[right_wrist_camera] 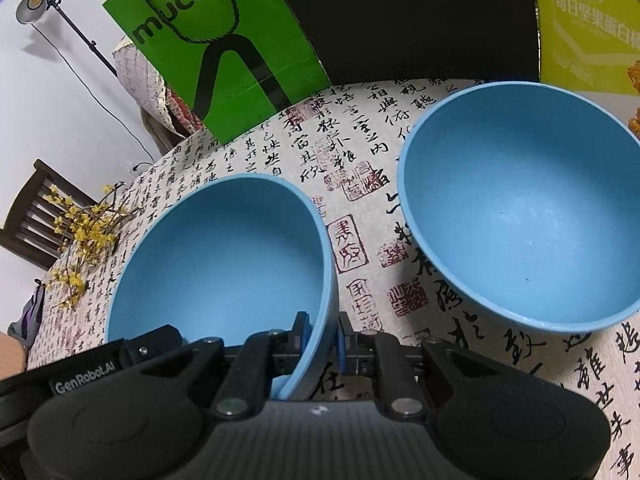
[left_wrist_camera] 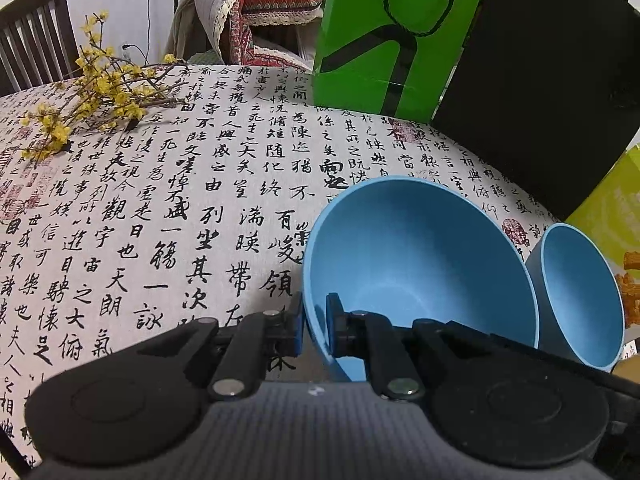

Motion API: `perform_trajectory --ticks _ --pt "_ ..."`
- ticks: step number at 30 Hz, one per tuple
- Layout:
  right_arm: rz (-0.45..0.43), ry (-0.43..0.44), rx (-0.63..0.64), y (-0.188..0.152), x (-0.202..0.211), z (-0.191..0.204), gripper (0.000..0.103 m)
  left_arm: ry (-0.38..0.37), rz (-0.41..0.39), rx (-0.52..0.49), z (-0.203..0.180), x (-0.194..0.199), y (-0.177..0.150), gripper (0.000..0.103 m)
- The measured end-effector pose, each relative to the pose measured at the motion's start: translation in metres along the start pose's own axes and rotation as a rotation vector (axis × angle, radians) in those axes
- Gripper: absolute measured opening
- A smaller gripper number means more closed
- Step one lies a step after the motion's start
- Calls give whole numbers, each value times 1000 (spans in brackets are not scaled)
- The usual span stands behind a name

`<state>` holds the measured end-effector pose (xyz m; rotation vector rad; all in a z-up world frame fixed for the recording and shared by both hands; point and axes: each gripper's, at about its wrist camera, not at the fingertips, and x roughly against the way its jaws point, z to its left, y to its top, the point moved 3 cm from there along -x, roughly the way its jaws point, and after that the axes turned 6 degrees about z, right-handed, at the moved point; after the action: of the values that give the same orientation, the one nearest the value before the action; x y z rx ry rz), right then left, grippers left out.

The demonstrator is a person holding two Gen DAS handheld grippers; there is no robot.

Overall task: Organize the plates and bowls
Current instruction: 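Lift the gripped blue bowl off the cloth with both grippers, then carry the held blue bowl back across the table toward the pink vase with both grippers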

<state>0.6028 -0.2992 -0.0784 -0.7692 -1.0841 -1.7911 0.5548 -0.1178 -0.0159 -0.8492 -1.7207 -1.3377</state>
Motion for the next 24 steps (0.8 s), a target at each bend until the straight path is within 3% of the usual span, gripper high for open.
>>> perform_trajectory --ticks 24 --pt "-26 23 42 -28 33 24 13 24 -72 17 14 57 -24 11"
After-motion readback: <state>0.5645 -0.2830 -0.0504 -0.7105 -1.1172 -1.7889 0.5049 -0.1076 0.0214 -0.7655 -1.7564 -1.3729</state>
